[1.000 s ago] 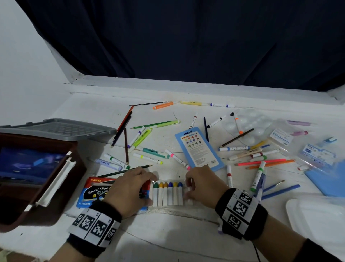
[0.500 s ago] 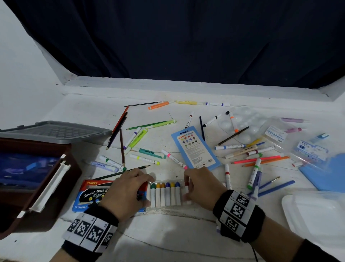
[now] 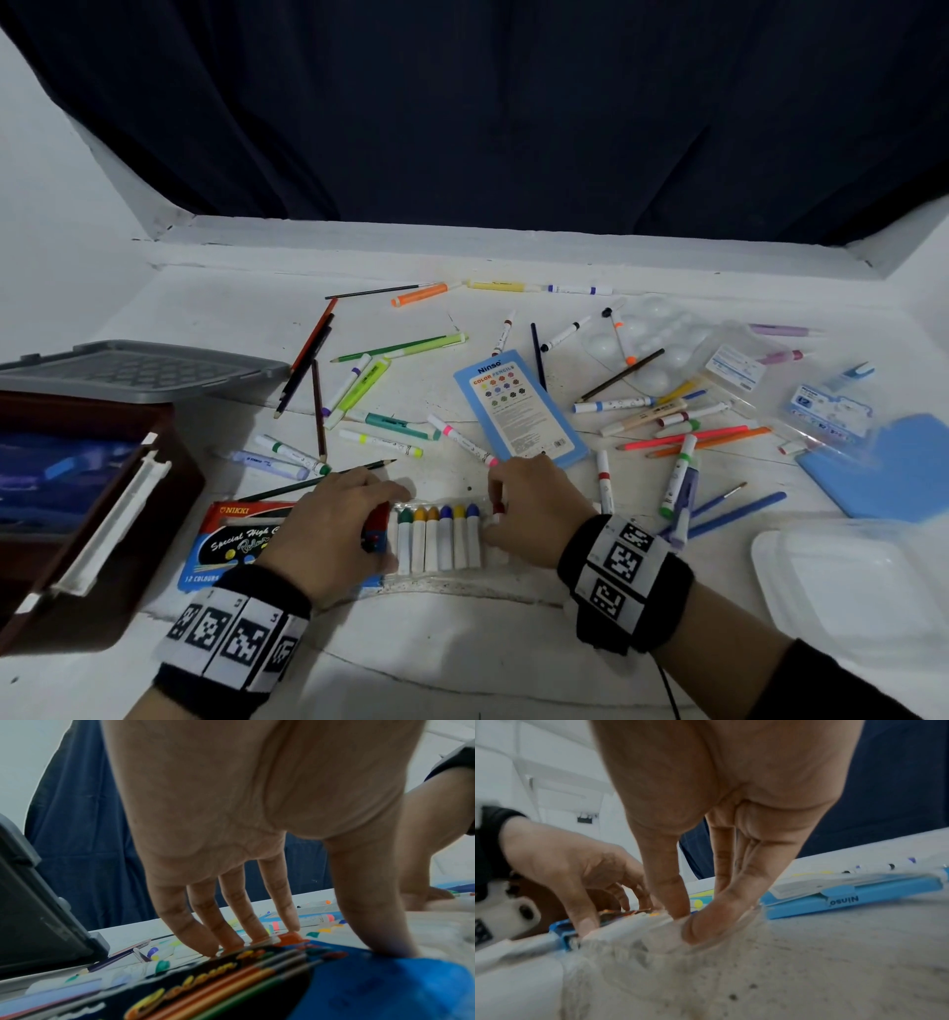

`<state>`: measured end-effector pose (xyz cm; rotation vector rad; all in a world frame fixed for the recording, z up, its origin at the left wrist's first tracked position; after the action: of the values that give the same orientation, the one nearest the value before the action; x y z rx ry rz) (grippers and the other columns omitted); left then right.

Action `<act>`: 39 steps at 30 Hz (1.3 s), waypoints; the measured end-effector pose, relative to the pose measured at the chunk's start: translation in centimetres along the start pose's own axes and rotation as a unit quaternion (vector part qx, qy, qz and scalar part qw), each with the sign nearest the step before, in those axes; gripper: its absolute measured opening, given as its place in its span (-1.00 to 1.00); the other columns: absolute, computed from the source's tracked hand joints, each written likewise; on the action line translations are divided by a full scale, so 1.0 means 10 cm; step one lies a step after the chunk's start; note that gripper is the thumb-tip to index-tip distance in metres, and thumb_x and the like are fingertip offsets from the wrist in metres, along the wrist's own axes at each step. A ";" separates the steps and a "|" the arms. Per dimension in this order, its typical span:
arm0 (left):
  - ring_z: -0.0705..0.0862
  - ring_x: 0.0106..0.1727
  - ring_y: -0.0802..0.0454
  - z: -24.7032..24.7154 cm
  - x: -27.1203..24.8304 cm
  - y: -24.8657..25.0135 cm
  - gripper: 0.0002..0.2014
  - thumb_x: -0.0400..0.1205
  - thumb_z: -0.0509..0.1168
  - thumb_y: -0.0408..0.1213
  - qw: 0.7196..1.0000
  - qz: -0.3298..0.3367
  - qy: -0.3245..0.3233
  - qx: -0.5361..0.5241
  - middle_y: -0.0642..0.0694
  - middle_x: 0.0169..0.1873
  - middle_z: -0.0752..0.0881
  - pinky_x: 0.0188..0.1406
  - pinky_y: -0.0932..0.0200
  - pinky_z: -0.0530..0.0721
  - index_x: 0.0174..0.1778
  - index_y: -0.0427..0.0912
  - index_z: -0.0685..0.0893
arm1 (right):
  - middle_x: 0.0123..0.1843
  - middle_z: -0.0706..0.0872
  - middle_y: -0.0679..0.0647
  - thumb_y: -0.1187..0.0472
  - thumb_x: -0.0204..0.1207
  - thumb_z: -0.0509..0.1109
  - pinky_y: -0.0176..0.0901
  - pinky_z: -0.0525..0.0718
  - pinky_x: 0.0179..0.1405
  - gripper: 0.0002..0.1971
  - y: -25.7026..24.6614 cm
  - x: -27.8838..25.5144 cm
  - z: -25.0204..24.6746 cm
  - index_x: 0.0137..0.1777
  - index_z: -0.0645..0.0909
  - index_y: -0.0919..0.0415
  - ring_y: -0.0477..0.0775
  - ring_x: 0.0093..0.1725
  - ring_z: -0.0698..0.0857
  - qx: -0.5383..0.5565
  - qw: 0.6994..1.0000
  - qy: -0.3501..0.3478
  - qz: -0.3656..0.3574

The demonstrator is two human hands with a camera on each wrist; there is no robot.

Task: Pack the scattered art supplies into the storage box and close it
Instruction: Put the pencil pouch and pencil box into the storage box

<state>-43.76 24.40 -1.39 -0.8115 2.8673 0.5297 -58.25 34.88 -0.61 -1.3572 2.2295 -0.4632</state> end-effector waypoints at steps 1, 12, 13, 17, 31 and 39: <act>0.46 0.37 0.14 0.01 0.00 -0.01 -0.34 0.44 0.56 0.04 1.000 -0.001 0.000 -0.003 0.23 0.31 0.53 0.41 0.13 0.51 0.46 0.27 0.50 | -0.24 0.69 0.01 0.15 0.33 0.54 -0.25 0.64 -0.31 -0.83 0.02 0.01 -0.02 -0.20 0.61 0.15 -0.03 -0.22 0.67 0.021 1.000 -0.001 0.007; 0.44 0.41 0.15 0.02 -0.02 -0.05 -0.34 0.44 0.56 0.06 1.000 -0.005 0.005 -0.017 0.26 0.33 0.52 0.47 0.10 0.49 0.46 0.30 0.49 | -0.09 0.79 0.01 0.18 0.41 0.58 -0.30 0.66 -0.10 -0.77 -0.04 0.04 0.00 0.06 0.81 0.20 -0.07 -0.11 0.73 0.053 0.995 -0.072 -0.034; 0.44 0.40 0.16 0.02 -0.02 -0.05 -0.34 0.44 0.56 0.06 1.000 -0.007 0.004 -0.017 0.27 0.33 0.52 0.47 0.11 0.48 0.45 0.31 0.49 | -0.13 0.77 -0.02 0.21 0.37 0.59 -0.29 0.64 -0.13 -0.77 -0.04 0.04 0.00 0.03 0.80 0.19 -0.07 -0.13 0.72 0.052 0.995 -0.072 -0.035; 0.45 0.37 0.16 0.02 -0.01 -0.04 -0.33 0.43 0.57 0.05 1.000 -0.011 0.003 -0.018 0.27 0.31 0.52 0.44 0.11 0.50 0.45 0.30 0.49 | -0.24 0.63 -0.06 0.23 0.30 0.66 -0.24 0.65 -0.19 -0.73 -0.11 0.03 0.05 -0.06 0.69 0.22 -0.03 -0.20 0.65 0.025 0.998 -0.048 -0.039; 0.58 0.26 0.36 -0.40 -0.04 0.54 -0.55 0.55 0.52 -0.08 0.977 0.122 0.094 -0.149 0.35 0.21 0.60 0.24 0.45 0.51 0.33 0.29 0.61 | -0.30 0.76 -0.06 0.30 0.51 0.48 -0.30 0.68 -0.36 -0.88 0.67 -0.60 -1.02 -0.20 0.70 0.07 -0.07 -0.41 0.73 0.237 0.934 0.267 0.015; 0.53 0.36 0.11 -0.26 0.60 1.12 -0.57 0.66 0.40 -0.17 0.982 0.155 0.044 -0.102 0.12 0.37 0.59 0.37 0.01 0.61 0.44 0.16 0.53 | -0.31 0.75 0.00 0.38 0.56 0.44 -0.24 0.66 -0.34 -0.83 1.22 -1.40 -1.44 -0.12 0.72 0.07 0.06 -0.39 0.74 0.293 0.883 0.366 0.037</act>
<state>-54.82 29.45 3.20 -0.4173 3.0782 0.8536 -69.81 53.34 8.17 -0.8292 2.3425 -1.6917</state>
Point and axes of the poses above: each hand's wrist, its own x-axis towards the middle knuckle, its own z-axis out of the palm, y = z × x, the point moved 10 cm from there along x, towards the middle knuckle
